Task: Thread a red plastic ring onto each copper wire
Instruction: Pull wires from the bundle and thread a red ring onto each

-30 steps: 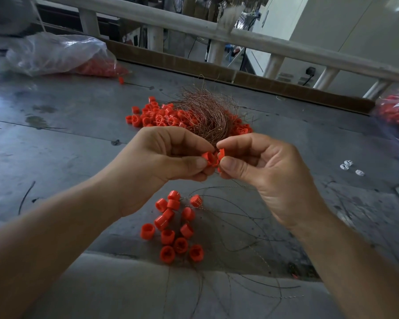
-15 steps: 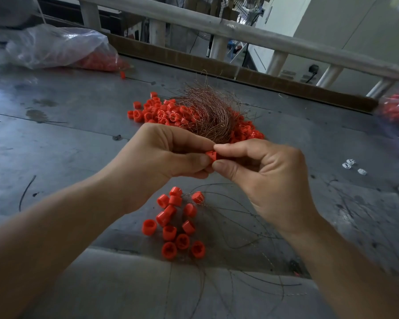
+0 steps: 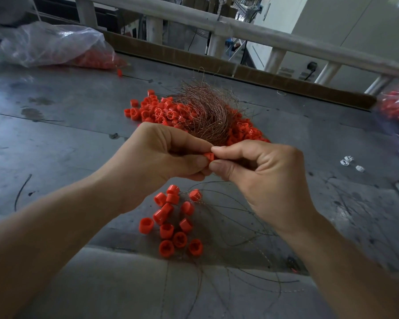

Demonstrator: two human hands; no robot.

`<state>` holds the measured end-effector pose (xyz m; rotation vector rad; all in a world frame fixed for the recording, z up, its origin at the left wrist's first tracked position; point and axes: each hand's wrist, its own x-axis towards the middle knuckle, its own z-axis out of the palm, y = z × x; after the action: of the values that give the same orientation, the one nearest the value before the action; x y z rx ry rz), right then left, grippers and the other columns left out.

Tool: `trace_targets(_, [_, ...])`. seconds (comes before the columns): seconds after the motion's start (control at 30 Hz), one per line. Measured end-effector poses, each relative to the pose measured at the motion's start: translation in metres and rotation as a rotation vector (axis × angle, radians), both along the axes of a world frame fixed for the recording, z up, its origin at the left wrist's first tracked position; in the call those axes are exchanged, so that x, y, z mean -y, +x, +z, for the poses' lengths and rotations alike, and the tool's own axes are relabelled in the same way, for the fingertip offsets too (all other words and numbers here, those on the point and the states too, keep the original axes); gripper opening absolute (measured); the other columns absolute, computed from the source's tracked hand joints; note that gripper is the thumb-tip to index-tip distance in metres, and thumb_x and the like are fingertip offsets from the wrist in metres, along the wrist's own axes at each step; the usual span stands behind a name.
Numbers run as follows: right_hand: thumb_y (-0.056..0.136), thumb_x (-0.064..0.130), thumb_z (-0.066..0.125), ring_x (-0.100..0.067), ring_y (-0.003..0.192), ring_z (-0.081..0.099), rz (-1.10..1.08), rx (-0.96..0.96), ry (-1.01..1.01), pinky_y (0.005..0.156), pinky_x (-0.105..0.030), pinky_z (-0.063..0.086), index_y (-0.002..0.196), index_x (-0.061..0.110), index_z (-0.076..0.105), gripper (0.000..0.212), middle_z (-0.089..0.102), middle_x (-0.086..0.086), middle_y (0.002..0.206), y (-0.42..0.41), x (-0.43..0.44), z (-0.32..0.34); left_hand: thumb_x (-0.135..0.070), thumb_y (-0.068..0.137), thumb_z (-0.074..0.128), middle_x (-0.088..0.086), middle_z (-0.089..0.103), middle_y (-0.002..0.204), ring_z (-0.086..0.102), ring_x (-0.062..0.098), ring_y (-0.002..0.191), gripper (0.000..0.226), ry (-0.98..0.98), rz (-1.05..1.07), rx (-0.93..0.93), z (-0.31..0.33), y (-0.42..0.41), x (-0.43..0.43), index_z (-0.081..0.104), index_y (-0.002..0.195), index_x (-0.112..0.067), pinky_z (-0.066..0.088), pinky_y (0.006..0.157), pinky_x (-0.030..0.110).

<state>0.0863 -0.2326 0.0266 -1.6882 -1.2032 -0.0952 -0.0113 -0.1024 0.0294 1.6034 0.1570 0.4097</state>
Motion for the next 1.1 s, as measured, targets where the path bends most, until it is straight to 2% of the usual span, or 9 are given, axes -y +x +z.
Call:
trace_targets(0.2, [0.066, 0.013, 0.072, -0.005, 0.083, 0.063, 0.004, 0.138, -0.009, 0.070, -0.012, 0.052, 0.087, 0.003, 0.071, 0.023, 0.063, 0.008, 0.082, 0.001, 0.001, -0.001, -0.016, 0.055, 0.064, -0.004, 0.072, 0.067, 0.068, 0.007, 0.061, 0.022, 0.127, 0.002, 0.037, -0.001, -0.003, 0.001, 0.071, 0.074, -0.023, 0.051, 0.058, 0.011])
trace_targets(0.3, [0.065, 0.009, 0.072, -0.007, 0.084, 0.062, -0.013, 0.220, -0.021, 0.071, -0.011, 0.051, 0.083, 0.002, 0.072, 0.020, 0.068, 0.001, 0.078, 0.002, 0.000, -0.003, -0.017, 0.054, 0.065, -0.010, 0.072, 0.067, 0.068, 0.006, 0.060, 0.022, 0.213, 0.051, 0.035, -0.002, -0.001, 0.002, 0.069, 0.075, -0.026, 0.050, 0.058, 0.009])
trace_targets(0.43, [0.064, 0.008, 0.074, -0.007, 0.083, 0.062, -0.006, 0.216, -0.036, 0.070, -0.013, 0.052, 0.081, 0.002, 0.072, 0.019, 0.070, -0.003, 0.078, 0.005, 0.000, -0.006, -0.022, 0.055, 0.064, -0.016, 0.071, 0.071, 0.067, 0.002, 0.059, 0.022, 0.330, 0.093, 0.036, -0.003, -0.002, 0.004, 0.067, 0.074, -0.032, 0.050, 0.058, 0.008])
trace_targets(0.6, [0.066, 0.013, 0.072, -0.004, 0.081, 0.063, 0.024, 0.131, 0.010, 0.068, -0.012, 0.052, 0.084, 0.003, 0.072, 0.021, 0.062, 0.009, 0.080, 0.003, 0.002, -0.002, -0.020, 0.052, 0.066, -0.001, 0.073, 0.069, 0.069, 0.010, 0.061, 0.026, 0.104, 0.003, 0.046, -0.003, -0.002, 0.001, 0.073, 0.077, -0.025, 0.052, 0.058, 0.013])
trace_targets(0.7, [0.066, 0.014, 0.072, -0.004, 0.079, 0.064, 0.038, 0.125, 0.019, 0.066, -0.013, 0.053, 0.083, 0.002, 0.072, 0.021, 0.062, 0.010, 0.079, 0.001, 0.001, -0.003, -0.017, 0.053, 0.065, 0.001, 0.073, 0.069, 0.069, 0.011, 0.063, 0.030, 0.050, -0.033, 0.024, -0.003, -0.003, -0.001, 0.072, 0.081, -0.024, 0.052, 0.058, 0.014])
trace_targets(0.87, [0.064, 0.017, 0.073, -0.006, 0.075, 0.065, 0.077, 0.089, 0.029, 0.066, -0.016, 0.053, 0.083, 0.008, 0.071, 0.021, 0.064, 0.008, 0.077, 0.004, 0.001, -0.001, -0.020, 0.052, 0.066, 0.006, 0.072, 0.069, 0.069, 0.013, 0.065, 0.027, -0.067, -0.131, -0.028, 0.000, -0.004, -0.004, 0.076, 0.078, -0.022, 0.053, 0.058, 0.016])
trace_targets(0.97, [0.064, 0.019, 0.073, -0.006, 0.073, 0.065, 0.142, 0.037, 0.055, 0.065, -0.019, 0.053, 0.088, 0.014, 0.066, 0.026, 0.064, 0.009, 0.075, 0.004, 0.003, 0.002, -0.012, 0.057, 0.073, 0.009, 0.072, 0.071, 0.070, 0.015, 0.065, 0.026, -0.143, -0.174, -0.044, 0.001, -0.005, -0.006, 0.075, 0.082, -0.018, 0.053, 0.056, 0.018])
trace_targets(1.03, [0.064, 0.018, 0.073, -0.006, 0.071, 0.065, 0.171, 0.020, 0.065, 0.065, -0.020, 0.053, 0.089, 0.014, 0.065, 0.027, 0.064, 0.009, 0.075, 0.005, 0.002, 0.002, -0.018, 0.051, 0.075, 0.011, 0.072, 0.072, 0.070, 0.018, 0.065, 0.035, -0.165, -0.177, -0.050, 0.001, -0.005, -0.006, 0.073, 0.086, -0.018, 0.053, 0.055, 0.019])
trace_targets(1.1, [0.065, 0.018, 0.073, -0.006, 0.071, 0.064, 0.183, 0.011, 0.060, 0.065, -0.020, 0.052, 0.089, 0.014, 0.065, 0.026, 0.064, 0.009, 0.075, 0.005, 0.001, 0.002, -0.014, 0.050, 0.080, 0.013, 0.071, 0.073, 0.070, 0.019, 0.065, 0.040, -0.164, -0.178, -0.057, 0.001, -0.005, -0.007, 0.072, 0.089, -0.017, 0.053, 0.055, 0.019])
